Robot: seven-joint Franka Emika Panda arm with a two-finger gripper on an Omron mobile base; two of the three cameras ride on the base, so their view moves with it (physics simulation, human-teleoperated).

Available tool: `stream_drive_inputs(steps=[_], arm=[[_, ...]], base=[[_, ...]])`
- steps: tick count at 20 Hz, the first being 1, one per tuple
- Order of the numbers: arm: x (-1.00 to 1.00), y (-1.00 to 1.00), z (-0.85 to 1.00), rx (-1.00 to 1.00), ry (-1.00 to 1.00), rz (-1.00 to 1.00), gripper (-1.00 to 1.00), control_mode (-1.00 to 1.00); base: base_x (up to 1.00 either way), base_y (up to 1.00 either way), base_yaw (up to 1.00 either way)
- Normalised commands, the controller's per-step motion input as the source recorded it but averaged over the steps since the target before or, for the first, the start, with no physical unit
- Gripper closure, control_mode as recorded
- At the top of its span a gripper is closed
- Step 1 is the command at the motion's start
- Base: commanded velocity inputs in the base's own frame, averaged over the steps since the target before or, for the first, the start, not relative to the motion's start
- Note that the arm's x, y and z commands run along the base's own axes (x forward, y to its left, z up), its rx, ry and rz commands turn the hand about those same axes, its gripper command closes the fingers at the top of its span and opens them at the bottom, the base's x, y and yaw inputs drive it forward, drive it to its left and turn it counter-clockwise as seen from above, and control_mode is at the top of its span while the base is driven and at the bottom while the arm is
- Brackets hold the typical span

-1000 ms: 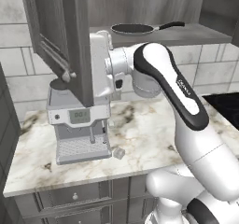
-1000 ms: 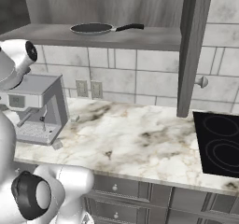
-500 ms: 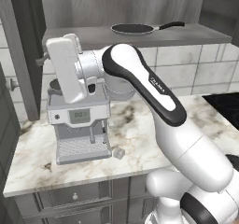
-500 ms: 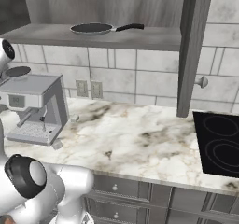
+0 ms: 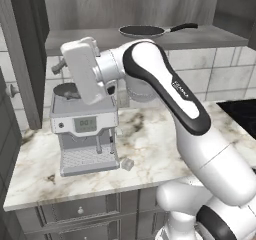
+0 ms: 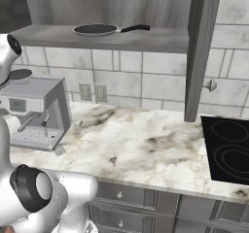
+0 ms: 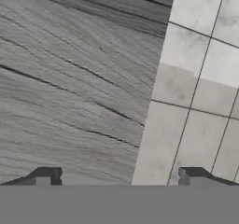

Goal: Pick the pan from the cabinet and place it on the stove. Then turn on the stove burner for the pan.

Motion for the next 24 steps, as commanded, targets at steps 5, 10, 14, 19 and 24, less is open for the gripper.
stream_drive_inputs(steps=[5, 10, 14, 19, 24], arm=[[0.0, -0.47, 0.05, -0.05, -0.35, 0.02, -1.0, -1.0], [-0.01, -0.46, 0.01, -0.03, -0.45, 0.0, -1.0, -1.0], [-0.01, -0.55, 0.0, -0.03, -0.52, 0.02, -1.0, -1.0], [0.0, -0.62, 0.0, -0.04, -0.51, 0.01, -1.0, -1.0], [0.0, -0.59, 0.02, -0.06, -0.43, 0.0, -1.0, -1.0]], base=[[0.0, 0.0, 0.0], [0.0, 0.0, 0.0], [0.0, 0.0, 0.0], [0.0, 0.0, 0.0], [0.0, 0.0, 0.0]])
